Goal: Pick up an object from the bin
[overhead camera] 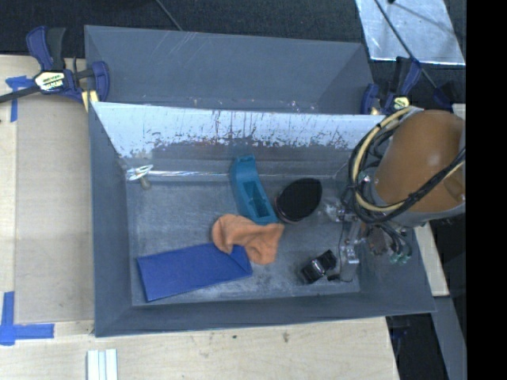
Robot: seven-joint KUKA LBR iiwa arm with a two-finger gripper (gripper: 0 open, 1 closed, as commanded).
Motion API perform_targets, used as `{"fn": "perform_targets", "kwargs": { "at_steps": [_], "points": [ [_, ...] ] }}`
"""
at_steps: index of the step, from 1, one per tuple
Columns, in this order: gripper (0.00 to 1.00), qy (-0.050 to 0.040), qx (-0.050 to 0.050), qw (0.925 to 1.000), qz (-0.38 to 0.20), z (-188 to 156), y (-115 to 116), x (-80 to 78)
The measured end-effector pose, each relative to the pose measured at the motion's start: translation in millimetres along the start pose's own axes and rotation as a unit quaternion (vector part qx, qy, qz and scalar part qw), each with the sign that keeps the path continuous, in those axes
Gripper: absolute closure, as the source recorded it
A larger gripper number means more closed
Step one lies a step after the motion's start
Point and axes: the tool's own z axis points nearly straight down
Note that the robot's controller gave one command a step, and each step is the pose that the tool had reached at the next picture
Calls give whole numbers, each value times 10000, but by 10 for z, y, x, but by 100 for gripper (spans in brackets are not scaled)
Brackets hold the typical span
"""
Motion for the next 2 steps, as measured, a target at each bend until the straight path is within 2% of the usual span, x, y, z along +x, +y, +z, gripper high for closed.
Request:
{"fn": "perform_targets", "kwargs": {
  "at_steps": [1, 2],
  "points": [
    [0, 14, 0, 9996, -291, 559, 41, -80],
    [100, 0, -2, 10000, 43, 804, -9, 29]
  ]
}}
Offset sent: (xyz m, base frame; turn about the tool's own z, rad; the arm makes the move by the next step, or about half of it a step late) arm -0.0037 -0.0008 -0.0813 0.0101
